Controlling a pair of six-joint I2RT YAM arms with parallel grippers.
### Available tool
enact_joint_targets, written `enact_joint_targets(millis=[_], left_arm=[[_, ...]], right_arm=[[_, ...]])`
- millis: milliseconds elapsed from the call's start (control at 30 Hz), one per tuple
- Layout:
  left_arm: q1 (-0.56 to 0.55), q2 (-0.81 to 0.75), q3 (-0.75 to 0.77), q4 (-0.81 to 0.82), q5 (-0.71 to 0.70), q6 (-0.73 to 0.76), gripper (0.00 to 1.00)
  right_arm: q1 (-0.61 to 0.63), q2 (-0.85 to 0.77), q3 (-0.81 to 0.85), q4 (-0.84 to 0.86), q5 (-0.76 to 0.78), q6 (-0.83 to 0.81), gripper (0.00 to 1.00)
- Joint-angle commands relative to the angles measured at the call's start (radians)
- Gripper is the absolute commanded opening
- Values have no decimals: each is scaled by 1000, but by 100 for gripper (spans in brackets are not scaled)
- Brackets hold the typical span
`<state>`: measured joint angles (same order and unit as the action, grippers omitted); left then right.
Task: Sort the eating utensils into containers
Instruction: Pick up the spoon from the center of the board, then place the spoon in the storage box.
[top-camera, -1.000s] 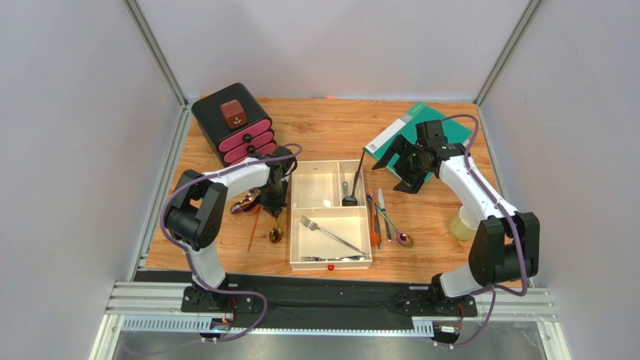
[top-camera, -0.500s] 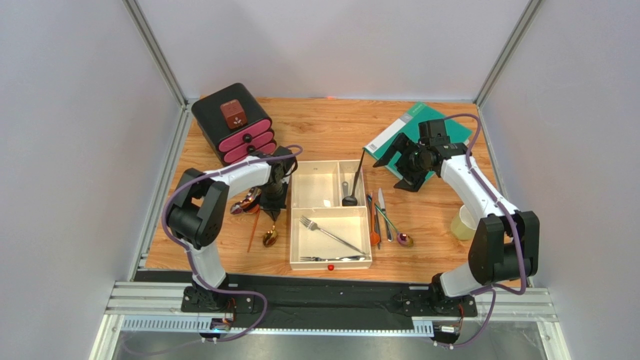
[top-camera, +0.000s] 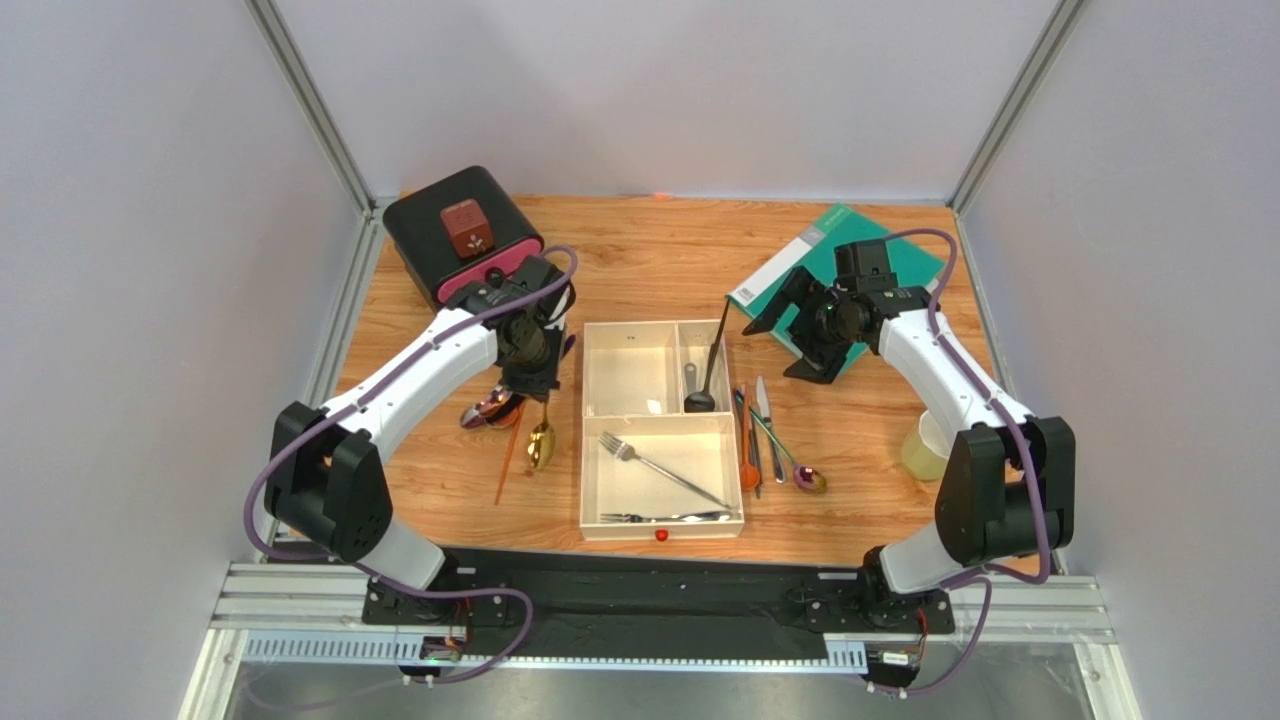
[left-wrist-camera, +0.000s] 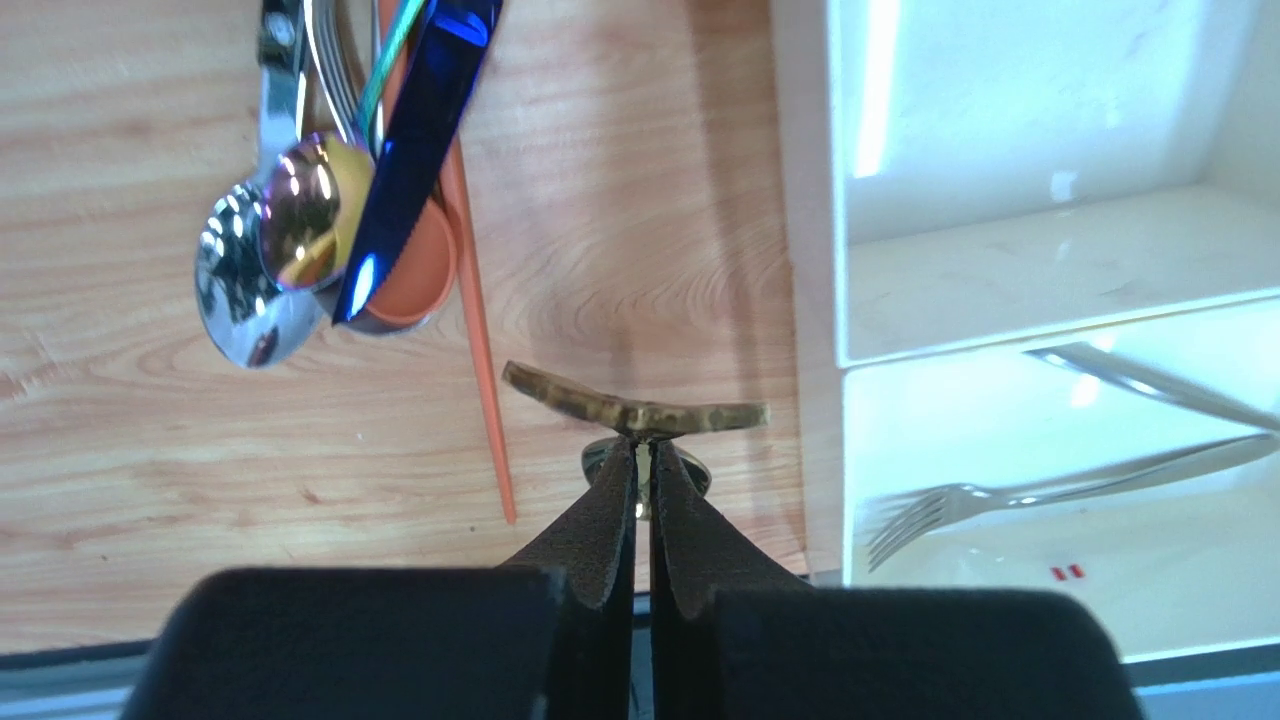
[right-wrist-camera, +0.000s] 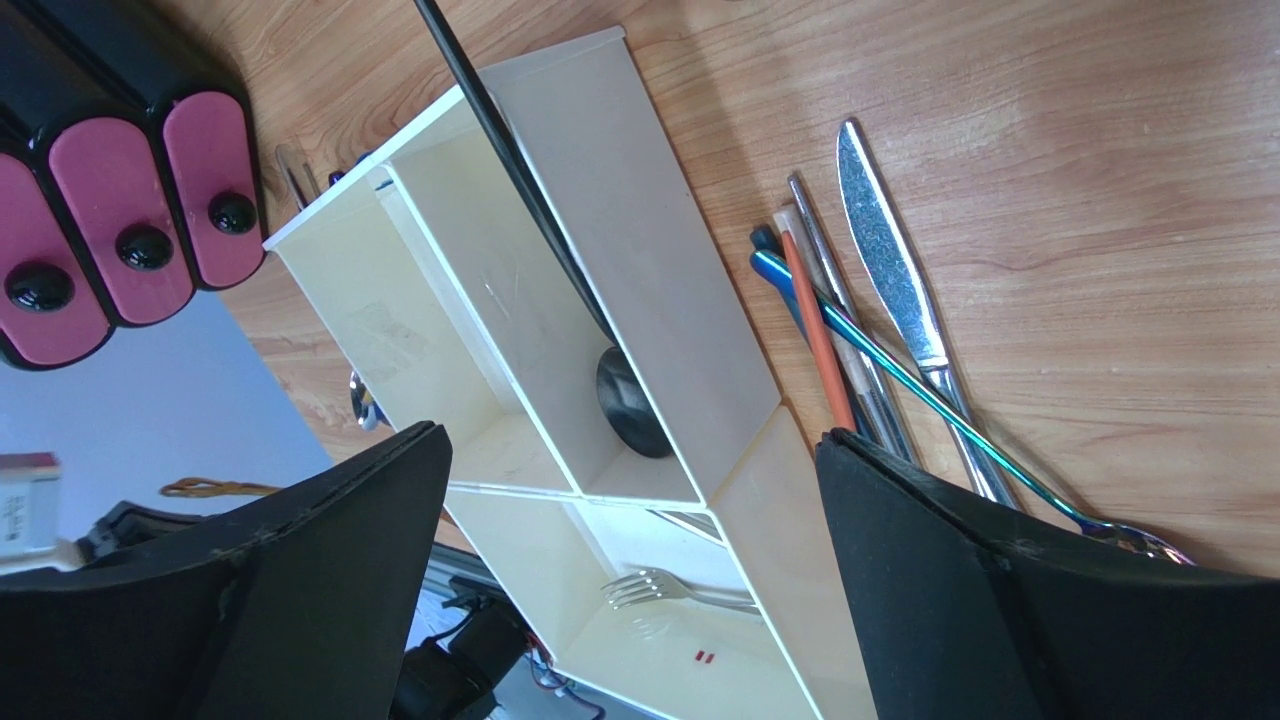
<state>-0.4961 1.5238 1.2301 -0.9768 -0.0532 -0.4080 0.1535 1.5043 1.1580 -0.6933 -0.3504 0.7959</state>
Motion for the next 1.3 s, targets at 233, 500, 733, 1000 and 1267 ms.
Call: enact_joint_targets(millis=[233, 500, 733, 1000, 1267], left_arm=[[-31, -13, 141, -17, 42, 73, 0], [-111, 62, 295, -26, 82, 112, 0], [-177, 255, 499, 1, 113, 136, 0], [-197, 505, 848, 4, 170, 140, 0], [-197, 634, 990, -5, 225, 111, 0]], right_arm=[[-5, -23, -18, 29, -7, 2, 100], [-5, -7, 6, 29, -10, 8, 100], [-5, -15, -9, 26, -10, 6, 100], [-5, -9, -9, 18, 1, -6, 100], [-5, 2, -6, 12, 7, -9, 100]])
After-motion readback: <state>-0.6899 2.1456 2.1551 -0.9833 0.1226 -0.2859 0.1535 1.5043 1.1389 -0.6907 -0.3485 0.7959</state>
